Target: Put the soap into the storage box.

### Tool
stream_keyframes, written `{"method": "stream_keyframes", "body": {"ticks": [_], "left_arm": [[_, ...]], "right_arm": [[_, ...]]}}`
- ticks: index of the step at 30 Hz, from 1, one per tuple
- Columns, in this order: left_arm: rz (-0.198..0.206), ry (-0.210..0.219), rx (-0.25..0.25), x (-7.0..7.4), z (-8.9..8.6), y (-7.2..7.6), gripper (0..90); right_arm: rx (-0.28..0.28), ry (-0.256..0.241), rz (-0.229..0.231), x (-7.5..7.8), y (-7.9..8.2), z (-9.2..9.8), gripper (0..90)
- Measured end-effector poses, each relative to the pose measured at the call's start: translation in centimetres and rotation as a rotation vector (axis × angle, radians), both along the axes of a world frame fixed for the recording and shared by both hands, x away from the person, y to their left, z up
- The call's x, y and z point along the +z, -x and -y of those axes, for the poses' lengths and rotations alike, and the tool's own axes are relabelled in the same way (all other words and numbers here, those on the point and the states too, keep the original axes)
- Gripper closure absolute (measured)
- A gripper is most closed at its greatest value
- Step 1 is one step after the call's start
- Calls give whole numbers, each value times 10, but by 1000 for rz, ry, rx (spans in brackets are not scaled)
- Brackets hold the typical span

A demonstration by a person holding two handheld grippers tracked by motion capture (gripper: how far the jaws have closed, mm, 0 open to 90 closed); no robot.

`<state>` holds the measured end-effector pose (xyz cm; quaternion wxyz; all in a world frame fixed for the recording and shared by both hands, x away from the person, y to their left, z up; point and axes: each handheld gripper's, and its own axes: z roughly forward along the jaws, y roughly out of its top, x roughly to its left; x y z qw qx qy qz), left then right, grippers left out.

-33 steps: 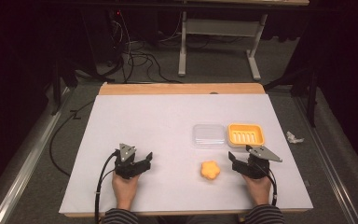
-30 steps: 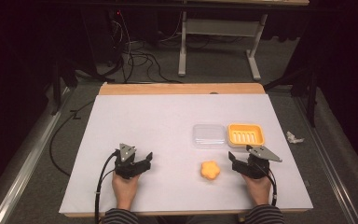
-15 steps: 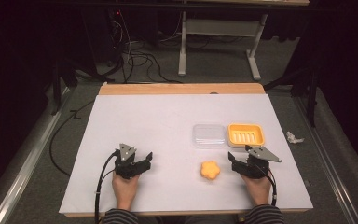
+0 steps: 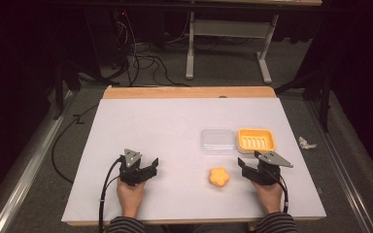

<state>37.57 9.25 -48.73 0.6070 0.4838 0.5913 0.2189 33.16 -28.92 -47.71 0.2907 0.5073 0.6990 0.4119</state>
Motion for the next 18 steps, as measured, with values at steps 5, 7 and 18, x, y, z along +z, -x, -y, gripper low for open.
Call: {"method": "stream_keyframes", "body": {"ticks": [5,7,18], "left_arm": [[2,-10,-3,0,0,0,253],[2,-9,-3,0,0,0,253],[-8,-3,7,0,-1,-1,247]], "right_arm": [[21,-13,-11,3,0,1,273],[24,-15,-19,4,0,1,267],[155,-44,-67,21,11,-8,300]]}}
